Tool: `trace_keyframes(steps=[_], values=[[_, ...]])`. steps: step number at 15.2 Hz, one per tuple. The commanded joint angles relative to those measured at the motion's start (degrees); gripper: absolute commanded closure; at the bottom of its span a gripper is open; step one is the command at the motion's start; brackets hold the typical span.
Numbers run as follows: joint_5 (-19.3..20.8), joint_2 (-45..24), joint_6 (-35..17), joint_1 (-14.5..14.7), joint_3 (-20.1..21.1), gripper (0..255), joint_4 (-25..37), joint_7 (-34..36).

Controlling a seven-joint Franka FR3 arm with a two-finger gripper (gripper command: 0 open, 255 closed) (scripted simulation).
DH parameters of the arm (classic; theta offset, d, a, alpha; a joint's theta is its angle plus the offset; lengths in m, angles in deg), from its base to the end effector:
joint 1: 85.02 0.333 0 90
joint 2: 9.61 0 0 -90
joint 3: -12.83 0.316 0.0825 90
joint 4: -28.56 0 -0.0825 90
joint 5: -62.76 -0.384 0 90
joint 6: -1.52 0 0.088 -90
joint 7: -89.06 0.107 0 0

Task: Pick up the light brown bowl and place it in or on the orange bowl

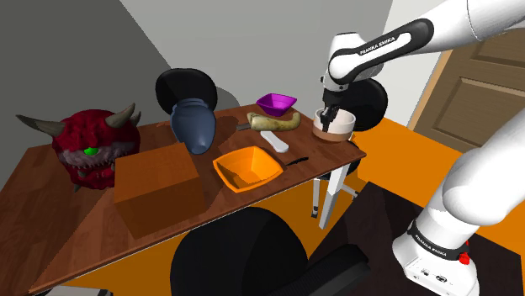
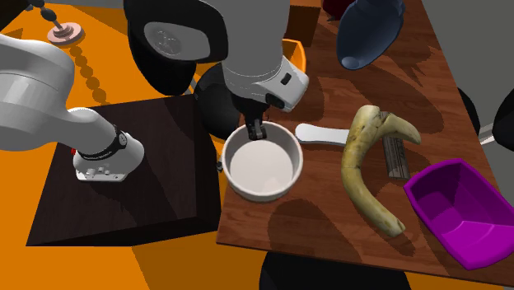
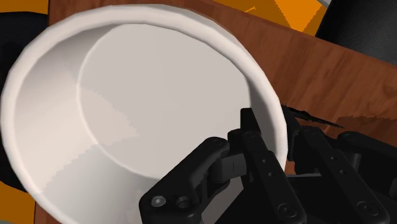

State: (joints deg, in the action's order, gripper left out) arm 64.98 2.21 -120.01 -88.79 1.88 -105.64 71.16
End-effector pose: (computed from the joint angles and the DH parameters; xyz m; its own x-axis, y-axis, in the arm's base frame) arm 0.4550 -0.1226 0.4131 0.9966 0.0804 -0.0152 0.0802 -0.9967 -0.0115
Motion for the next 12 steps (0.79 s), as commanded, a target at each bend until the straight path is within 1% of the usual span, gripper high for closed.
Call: trace_keyframes(steps=[1, 7, 12], values=[[0.1, 0.8, 1.6, 0.0, 0.1, 255, 0.8, 0.1], [0.3, 2.4, 6.0, 0.0, 0.3, 255, 3.6, 0.3], [-1.2, 1.3, 6.3, 3.1, 4.7, 255, 5.0, 7.1]])
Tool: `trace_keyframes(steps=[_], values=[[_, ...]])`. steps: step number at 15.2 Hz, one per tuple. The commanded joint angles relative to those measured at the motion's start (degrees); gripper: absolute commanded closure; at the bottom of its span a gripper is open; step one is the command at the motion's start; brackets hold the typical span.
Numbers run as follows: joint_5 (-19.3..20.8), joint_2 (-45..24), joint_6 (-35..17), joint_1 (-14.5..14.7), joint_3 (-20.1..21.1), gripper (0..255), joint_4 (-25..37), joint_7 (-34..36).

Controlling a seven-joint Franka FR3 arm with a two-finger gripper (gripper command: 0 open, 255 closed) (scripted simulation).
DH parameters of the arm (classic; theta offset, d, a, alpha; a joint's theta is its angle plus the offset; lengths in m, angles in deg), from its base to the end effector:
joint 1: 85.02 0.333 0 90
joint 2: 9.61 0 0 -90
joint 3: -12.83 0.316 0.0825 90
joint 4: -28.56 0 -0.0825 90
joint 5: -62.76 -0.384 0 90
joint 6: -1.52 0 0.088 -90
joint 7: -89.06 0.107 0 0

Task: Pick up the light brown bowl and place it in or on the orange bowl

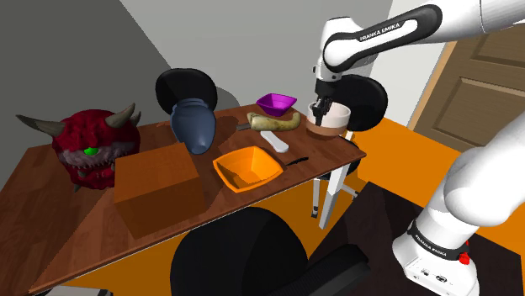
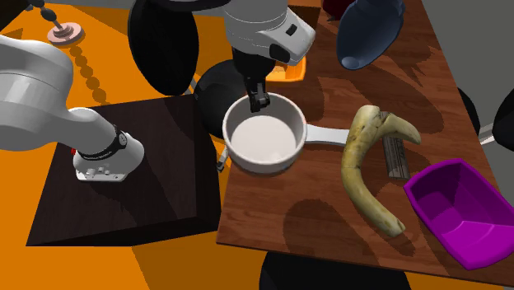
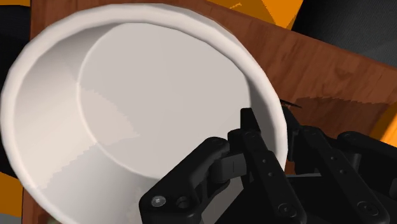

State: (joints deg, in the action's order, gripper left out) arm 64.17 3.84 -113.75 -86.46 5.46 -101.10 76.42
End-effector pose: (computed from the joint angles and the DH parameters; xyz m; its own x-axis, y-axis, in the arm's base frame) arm 0.4681 -0.0760 0.4545 0.9966 0.0813 -0.0159 0.0811 -0.9966 -0.0115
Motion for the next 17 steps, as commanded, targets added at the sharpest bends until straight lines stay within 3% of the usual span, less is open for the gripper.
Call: trace_keyframes(steps=[1, 9, 17], values=[[-0.7, -0.7, 0.1, 1.4, 2.0, 255, 0.9, 3.1], [-2.3, -5.8, 1.0, 6.3, 8.5, 255, 6.9, 13.6], [-2.2, -14.0, 2.9, 11.0, 14.0, 255, 17.1, 23.8]])
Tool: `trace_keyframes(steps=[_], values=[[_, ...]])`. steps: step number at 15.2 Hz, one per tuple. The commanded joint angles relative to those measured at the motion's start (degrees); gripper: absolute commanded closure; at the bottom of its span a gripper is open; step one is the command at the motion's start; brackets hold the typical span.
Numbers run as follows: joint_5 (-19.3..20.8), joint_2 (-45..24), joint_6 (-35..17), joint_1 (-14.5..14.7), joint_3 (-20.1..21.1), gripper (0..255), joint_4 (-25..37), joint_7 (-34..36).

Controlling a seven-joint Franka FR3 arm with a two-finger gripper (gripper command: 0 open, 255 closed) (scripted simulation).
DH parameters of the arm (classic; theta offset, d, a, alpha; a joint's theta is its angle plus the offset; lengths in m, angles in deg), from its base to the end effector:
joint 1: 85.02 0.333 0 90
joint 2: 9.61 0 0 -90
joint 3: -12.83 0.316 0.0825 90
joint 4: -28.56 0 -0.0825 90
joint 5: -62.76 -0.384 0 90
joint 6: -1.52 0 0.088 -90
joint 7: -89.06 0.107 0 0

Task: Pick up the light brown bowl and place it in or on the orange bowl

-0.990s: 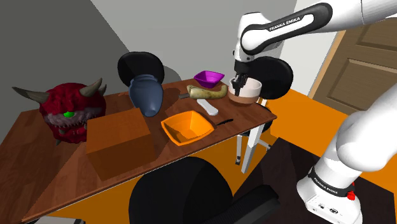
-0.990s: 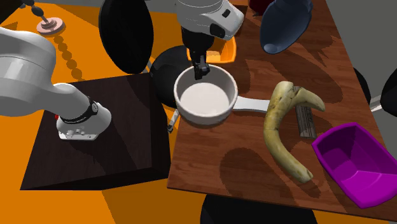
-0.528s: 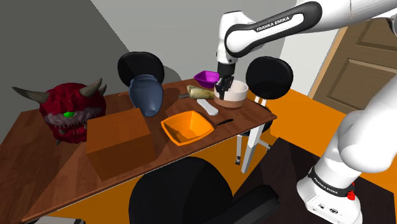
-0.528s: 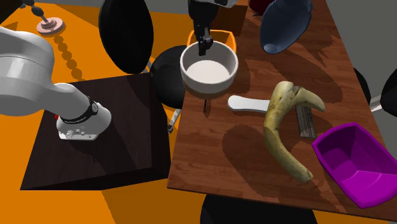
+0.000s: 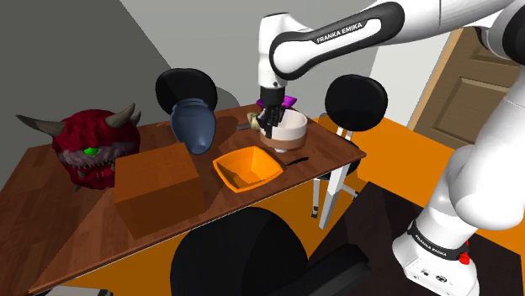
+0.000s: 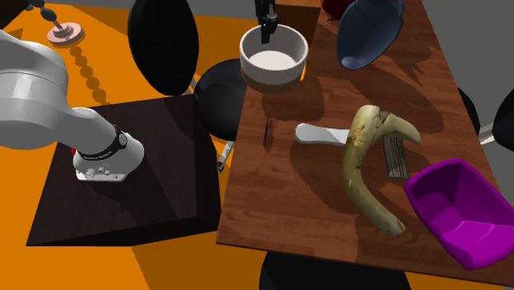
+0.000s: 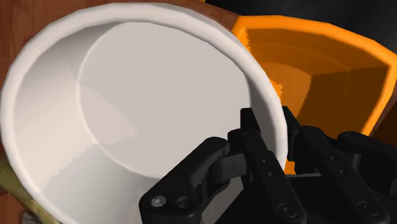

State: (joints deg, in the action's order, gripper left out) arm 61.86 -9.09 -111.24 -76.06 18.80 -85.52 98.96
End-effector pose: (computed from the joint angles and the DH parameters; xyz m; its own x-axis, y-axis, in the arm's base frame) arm 0.5322 0.1431 0.4636 0.9965 0.0816 -0.0162 0.0814 -0.9966 -0.0108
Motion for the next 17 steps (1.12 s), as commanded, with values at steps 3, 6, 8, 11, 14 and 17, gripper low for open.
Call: trace_keyframes(steps=[3, 6, 8, 11, 14, 17], values=[[0.7, -4.9, 1.5, 2.4, 2.3, 255, 6.5, 5.0], [1.5, -9.1, 3.0, 4.4, 3.8, 255, 12.2, 8.7], [2.2, -12.2, 4.2, 5.8, 4.6, 255, 16.5, 11.0], [3.1, -16.4, 5.2, 7.6, 5.4, 255, 21.6, 13.7], [3.2, -16.8, 3.1, 7.6, 5.3, 255, 19.8, 13.8], [3.4, -17.3, 0.9, 7.6, 5.3, 255, 18.1, 13.8]])
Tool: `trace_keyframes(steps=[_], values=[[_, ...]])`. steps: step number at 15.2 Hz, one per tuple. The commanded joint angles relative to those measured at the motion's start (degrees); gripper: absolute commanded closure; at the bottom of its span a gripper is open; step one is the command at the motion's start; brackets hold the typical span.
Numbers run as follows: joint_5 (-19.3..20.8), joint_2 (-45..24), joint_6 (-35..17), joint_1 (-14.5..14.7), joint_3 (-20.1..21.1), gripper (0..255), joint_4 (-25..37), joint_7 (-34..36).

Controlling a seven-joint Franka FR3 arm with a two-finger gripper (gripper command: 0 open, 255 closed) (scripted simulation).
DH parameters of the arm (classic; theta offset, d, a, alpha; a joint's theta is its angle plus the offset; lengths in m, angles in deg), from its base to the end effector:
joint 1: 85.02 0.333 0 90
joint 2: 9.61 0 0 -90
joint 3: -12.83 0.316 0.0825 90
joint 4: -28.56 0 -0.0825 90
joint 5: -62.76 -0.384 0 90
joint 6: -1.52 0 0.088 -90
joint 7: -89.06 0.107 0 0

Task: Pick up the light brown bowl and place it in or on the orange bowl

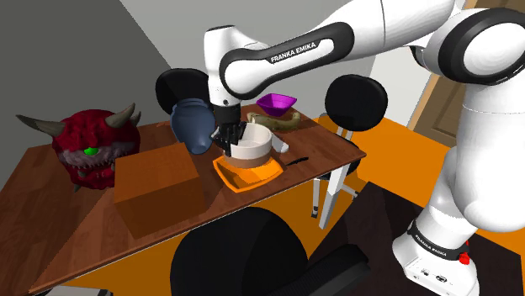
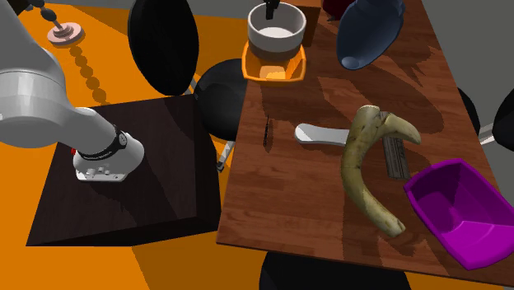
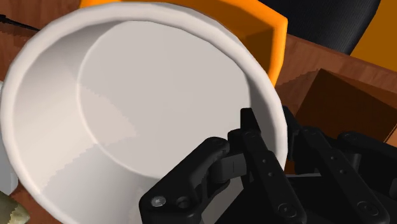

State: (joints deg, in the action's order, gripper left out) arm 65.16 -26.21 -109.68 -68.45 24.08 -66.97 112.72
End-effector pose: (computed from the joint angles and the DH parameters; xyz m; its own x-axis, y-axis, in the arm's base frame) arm 0.5741 0.2872 0.4387 0.9966 0.0803 -0.0163 0.0801 -0.9967 -0.0113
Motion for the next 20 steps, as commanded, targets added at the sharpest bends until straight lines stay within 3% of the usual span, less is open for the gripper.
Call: trace_keyframes(steps=[1, 10, 18, 19, 20], values=[[0.1, -0.3, -1.3, 0.0, 0.0, 255, -0.9, 0.1], [0.6, -2.5, -7.4, 0.1, -0.2, 255, -4.9, 0.3], [0.6, -2.5, -7.4, 0.1, -0.2, 255, -4.9, 0.3], [0.6, -2.4, -7.4, 0.1, -0.2, 0, -4.9, 0.3], [0.6, -2.4, -7.4, 0.1, -0.2, 0, -4.9, 0.3]])
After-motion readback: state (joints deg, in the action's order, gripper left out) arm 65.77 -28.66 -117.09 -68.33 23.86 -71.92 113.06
